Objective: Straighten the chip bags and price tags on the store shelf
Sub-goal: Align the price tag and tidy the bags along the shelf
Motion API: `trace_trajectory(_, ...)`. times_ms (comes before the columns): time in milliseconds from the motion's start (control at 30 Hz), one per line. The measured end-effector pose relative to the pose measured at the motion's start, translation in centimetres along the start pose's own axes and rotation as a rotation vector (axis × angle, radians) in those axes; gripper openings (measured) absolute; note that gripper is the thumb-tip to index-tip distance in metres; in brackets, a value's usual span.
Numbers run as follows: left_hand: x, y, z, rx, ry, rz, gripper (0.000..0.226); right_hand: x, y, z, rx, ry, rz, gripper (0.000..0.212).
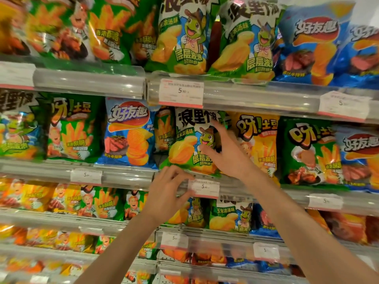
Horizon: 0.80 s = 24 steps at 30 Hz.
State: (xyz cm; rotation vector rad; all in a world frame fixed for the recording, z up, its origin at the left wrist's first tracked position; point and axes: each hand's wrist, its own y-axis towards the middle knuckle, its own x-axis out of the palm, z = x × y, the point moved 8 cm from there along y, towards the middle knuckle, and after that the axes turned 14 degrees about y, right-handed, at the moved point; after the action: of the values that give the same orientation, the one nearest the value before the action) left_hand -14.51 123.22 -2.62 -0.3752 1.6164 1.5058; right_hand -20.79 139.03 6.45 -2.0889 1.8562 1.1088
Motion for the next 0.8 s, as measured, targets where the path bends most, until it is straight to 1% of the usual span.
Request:
trace_trajectory(67,0.0,0.0,0.0,-0.003,-0.001,-0.005,0.037,1.9,1.9,0.6,0.067,-0.022,-0.084,0.088)
trace_trajectory(133,0.0,0.0,0.0,-0.006,-0.005,-0.007,0.037,3.5,2.8,1.2,0.088,-0.024,-0.134,0.101)
trace_trajectory(267,-0.1,0.0,0.0,-0.006,-0.014,-0.004,0.036,3.8,2.9,2.1,0.055,0.092,-0.091,0.112)
trace_trajectory(433,0.0,0.0,0.0,-0.018,-0.029,0.0,0.038,3.1,2.1,1.2,-0.082,0.204,-0.077,0.11)
trace_trajectory(500,0.0,0.1,0.0,-0.017,-0.026,0.004,0.037,3.1,1.6,1.1,-0.107,0.226,-0.075,0.108)
trace_trajectory(800,0.1,0.2,-0.1,-0.029,-0.045,0.006,0.039,3.7,2.2,1.7,-0.066,0.252,-0.132,0.108)
